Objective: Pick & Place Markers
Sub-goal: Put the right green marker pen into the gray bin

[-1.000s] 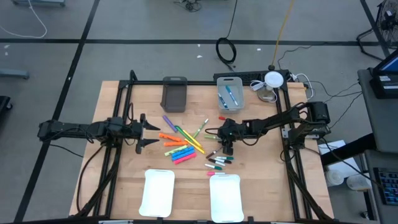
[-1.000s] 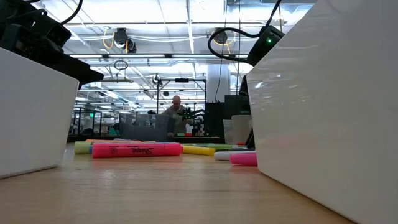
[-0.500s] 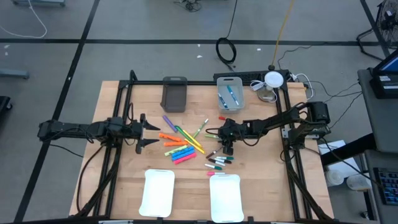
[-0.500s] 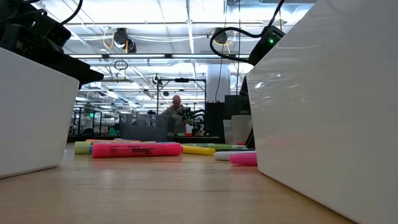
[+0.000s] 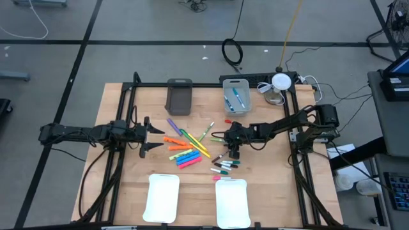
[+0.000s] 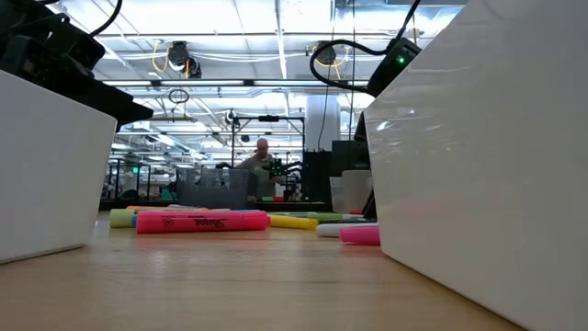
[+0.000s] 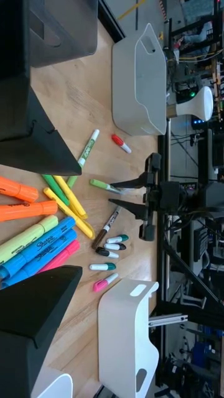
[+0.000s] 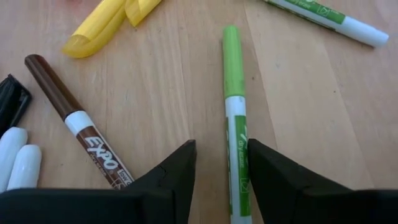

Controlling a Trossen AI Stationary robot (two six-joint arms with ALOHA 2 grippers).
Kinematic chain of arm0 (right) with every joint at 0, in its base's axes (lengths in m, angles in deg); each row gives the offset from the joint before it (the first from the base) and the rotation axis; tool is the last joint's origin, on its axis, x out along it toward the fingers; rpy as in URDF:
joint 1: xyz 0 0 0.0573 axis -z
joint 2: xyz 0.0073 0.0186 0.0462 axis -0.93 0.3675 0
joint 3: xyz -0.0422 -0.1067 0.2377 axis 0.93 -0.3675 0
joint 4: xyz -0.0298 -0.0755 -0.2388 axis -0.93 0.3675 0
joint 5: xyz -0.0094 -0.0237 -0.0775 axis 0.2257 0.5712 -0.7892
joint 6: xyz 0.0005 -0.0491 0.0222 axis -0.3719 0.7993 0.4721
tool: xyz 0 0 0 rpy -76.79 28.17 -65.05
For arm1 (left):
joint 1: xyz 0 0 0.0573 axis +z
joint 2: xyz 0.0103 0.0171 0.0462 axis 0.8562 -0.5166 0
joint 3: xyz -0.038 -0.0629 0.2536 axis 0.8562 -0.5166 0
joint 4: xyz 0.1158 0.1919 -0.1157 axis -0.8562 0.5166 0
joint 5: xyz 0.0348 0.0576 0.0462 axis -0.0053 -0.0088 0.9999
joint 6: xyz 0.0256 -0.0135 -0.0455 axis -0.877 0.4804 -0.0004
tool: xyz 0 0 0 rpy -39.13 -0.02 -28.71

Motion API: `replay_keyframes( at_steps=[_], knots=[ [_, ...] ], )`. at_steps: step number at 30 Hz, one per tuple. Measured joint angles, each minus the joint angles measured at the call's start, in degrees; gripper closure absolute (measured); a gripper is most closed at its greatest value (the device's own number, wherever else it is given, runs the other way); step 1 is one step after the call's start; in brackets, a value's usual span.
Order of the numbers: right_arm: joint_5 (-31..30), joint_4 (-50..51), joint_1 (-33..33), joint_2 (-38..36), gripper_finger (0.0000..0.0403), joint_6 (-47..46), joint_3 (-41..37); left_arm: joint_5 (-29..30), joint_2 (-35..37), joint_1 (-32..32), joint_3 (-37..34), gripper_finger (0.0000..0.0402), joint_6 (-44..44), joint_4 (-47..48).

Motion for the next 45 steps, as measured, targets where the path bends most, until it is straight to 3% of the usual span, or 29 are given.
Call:
replay_keyframes(
  at_steps=[45],
  knots=[
    [-1.91,-0.1,0.02,0.01,0.0336,0.51,0.02,-0.01,0.02,0.01,0.0,0.0151,0.0,-0.01]
  ],
)
